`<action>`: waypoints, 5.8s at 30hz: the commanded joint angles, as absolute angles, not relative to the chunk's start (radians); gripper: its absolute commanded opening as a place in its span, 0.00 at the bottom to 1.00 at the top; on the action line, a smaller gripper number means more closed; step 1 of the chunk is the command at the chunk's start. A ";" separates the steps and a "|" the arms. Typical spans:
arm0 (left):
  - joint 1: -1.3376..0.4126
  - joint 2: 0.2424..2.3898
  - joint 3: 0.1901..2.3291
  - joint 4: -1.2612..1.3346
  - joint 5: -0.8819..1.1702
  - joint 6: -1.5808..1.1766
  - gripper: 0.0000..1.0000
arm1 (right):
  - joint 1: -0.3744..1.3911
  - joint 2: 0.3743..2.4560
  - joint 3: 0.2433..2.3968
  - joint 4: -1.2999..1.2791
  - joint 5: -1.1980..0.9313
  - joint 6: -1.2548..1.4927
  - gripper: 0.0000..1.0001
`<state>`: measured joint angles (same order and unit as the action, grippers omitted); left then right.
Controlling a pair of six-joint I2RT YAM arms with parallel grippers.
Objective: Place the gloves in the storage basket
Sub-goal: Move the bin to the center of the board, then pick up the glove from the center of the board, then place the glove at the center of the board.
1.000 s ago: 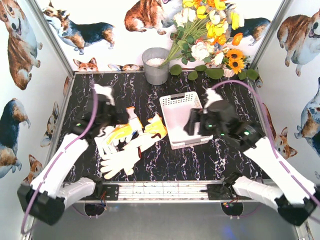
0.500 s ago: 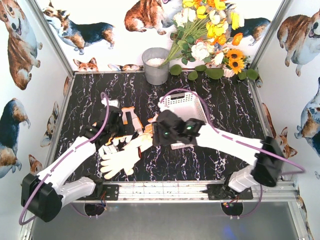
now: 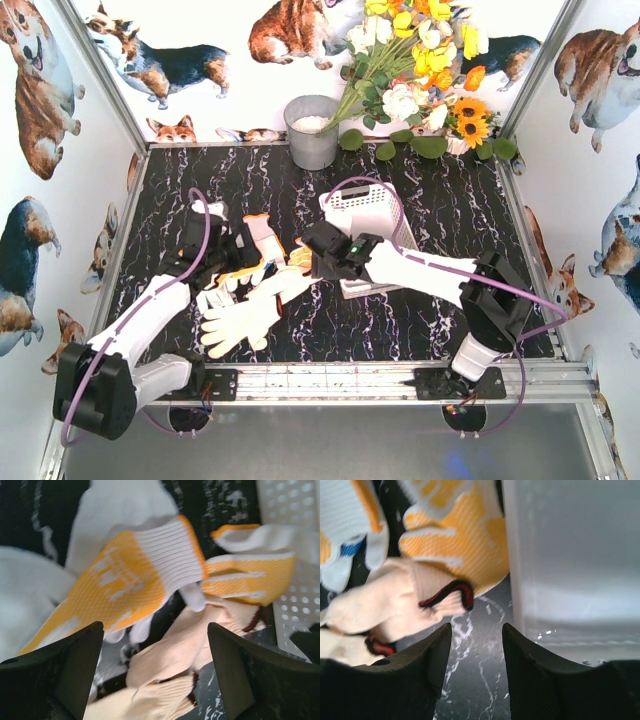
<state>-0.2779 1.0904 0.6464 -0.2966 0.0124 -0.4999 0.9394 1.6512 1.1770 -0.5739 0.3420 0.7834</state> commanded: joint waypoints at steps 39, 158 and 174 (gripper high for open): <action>-0.659 1.640 0.878 0.219 -0.105 -0.504 0.02 | 0.732 1.108 1.033 -0.604 0.173 0.663 0.74; -0.618 0.931 0.582 -0.094 0.299 -0.694 0.98 | 0.739 0.950 0.346 -0.130 -0.325 1.251 0.00; -0.905 1.176 0.551 0.110 0.059 -0.838 0.65 | 0.795 0.936 0.493 -0.486 -0.086 1.122 0.12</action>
<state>-0.8547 1.1164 0.5529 0.0105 0.1661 -0.7811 0.7712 0.9264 0.3939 -0.3794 -0.2016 1.1923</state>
